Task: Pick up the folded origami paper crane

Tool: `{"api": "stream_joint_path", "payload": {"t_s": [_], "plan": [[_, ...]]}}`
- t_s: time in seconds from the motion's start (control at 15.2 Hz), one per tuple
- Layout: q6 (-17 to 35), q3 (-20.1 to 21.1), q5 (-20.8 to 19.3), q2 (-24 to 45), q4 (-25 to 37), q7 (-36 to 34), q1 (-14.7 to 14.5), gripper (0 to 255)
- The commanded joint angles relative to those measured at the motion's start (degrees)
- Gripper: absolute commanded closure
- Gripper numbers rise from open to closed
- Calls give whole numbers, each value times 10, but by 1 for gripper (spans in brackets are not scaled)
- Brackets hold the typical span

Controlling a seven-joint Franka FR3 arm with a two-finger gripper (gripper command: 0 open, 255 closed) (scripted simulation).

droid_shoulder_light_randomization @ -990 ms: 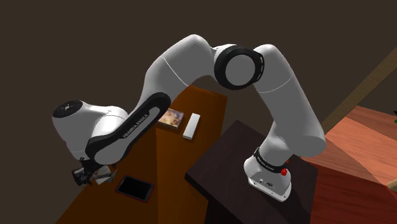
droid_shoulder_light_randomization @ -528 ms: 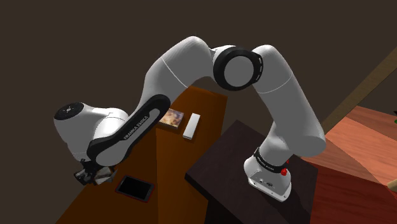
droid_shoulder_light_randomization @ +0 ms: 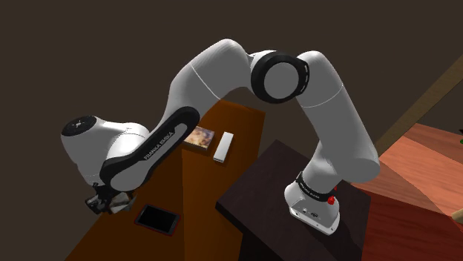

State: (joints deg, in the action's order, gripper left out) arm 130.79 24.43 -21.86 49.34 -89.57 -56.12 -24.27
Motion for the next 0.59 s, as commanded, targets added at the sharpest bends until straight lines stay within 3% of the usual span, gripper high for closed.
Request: {"api": "stream_joint_path", "payload": {"t_s": [0.0,0.53], "plan": [[-8,4,3,-10,-2,1,2,255],[-42,19,18,-52,-9,7,12,255]]}}
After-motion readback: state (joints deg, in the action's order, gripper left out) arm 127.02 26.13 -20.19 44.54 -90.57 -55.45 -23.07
